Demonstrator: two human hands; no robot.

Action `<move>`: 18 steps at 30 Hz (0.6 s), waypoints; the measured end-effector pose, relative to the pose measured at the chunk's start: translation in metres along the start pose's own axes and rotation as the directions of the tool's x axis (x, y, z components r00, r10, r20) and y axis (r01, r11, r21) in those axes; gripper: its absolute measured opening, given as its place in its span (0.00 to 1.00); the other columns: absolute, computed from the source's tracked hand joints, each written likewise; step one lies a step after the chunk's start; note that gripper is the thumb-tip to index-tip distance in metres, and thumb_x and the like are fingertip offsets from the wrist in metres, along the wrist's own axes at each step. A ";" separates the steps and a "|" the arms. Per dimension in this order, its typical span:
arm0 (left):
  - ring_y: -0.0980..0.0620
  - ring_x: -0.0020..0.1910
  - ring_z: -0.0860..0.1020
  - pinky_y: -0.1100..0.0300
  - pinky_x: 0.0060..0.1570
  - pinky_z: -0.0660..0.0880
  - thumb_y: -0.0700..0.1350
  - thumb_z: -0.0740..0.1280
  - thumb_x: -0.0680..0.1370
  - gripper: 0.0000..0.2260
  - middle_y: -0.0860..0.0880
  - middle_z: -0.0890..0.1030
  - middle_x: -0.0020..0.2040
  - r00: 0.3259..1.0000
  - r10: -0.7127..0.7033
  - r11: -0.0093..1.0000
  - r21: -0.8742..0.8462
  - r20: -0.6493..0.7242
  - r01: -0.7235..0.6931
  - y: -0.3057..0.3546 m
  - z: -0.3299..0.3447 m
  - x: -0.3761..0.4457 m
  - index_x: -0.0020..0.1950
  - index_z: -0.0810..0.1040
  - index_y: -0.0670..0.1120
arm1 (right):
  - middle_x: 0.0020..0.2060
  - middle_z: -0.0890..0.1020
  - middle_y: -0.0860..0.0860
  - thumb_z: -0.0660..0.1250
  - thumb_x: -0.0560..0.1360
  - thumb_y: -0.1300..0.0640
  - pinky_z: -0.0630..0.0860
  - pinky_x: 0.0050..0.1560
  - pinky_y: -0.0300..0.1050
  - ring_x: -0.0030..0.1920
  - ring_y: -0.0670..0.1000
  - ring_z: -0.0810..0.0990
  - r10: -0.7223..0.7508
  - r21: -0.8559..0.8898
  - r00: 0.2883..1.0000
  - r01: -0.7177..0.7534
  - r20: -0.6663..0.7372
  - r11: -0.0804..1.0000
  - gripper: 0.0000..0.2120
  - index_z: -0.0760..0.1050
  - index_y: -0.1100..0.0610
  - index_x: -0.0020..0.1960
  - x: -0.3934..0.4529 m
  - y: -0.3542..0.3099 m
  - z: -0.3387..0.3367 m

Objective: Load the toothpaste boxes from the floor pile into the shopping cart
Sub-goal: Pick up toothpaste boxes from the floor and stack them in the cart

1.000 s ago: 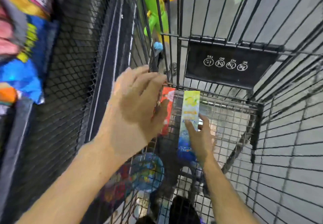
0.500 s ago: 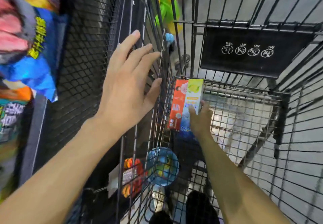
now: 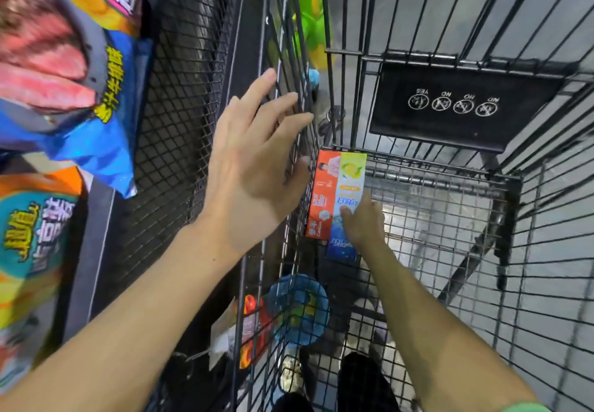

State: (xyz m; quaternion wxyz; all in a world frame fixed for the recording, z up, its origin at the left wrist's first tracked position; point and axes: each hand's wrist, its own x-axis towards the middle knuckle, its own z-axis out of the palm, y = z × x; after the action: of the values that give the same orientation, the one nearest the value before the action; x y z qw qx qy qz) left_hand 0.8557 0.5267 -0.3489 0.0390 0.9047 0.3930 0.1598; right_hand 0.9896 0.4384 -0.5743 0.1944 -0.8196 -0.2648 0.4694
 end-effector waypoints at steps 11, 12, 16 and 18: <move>0.37 0.75 0.66 0.33 0.73 0.59 0.50 0.68 0.74 0.19 0.42 0.76 0.68 0.972 0.033 0.955 0.278 0.233 -0.099 0.023 -0.024 0.003 0.63 0.79 0.45 | 0.67 0.69 0.60 0.62 0.81 0.44 0.71 0.67 0.59 0.68 0.63 0.71 -0.167 -0.386 0.983 0.126 -0.073 0.914 0.28 0.61 0.55 0.76 -0.114 -0.032 -0.120; 0.37 0.73 0.68 0.31 0.72 0.59 0.51 0.71 0.72 0.21 0.41 0.77 0.67 0.958 0.051 0.946 0.295 0.282 -0.137 0.031 -0.028 0.001 0.63 0.80 0.45 | 0.67 0.70 0.60 0.62 0.82 0.44 0.70 0.68 0.59 0.68 0.63 0.71 -0.197 -0.425 0.977 0.142 -0.087 0.894 0.28 0.61 0.56 0.76 -0.131 -0.036 -0.133; 0.39 0.68 0.76 0.34 0.69 0.67 0.50 0.75 0.69 0.22 0.41 0.80 0.63 0.899 0.226 0.930 0.192 0.375 -0.314 0.076 -0.051 -0.024 0.60 0.81 0.44 | 0.69 0.69 0.62 0.58 0.82 0.42 0.69 0.70 0.56 0.69 0.62 0.70 -0.333 -0.623 0.934 0.186 -0.128 0.760 0.31 0.58 0.58 0.78 -0.208 -0.043 -0.175; 0.40 0.70 0.74 0.36 0.70 0.66 0.50 0.69 0.74 0.21 0.40 0.78 0.66 0.874 0.323 0.916 0.112 0.363 -0.386 0.096 -0.066 -0.039 0.64 0.80 0.43 | 0.72 0.68 0.60 0.55 0.82 0.40 0.65 0.73 0.55 0.71 0.60 0.67 -0.371 -0.725 0.922 0.181 -0.110 0.665 0.33 0.55 0.57 0.80 -0.257 -0.042 -0.184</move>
State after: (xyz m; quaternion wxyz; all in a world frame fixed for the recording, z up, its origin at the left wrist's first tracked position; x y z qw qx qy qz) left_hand 0.8765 0.4282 -0.2773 -0.0068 0.9750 0.2201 -0.0294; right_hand 1.0322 0.3002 -0.2900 -0.0311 -0.8328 -0.5185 0.1915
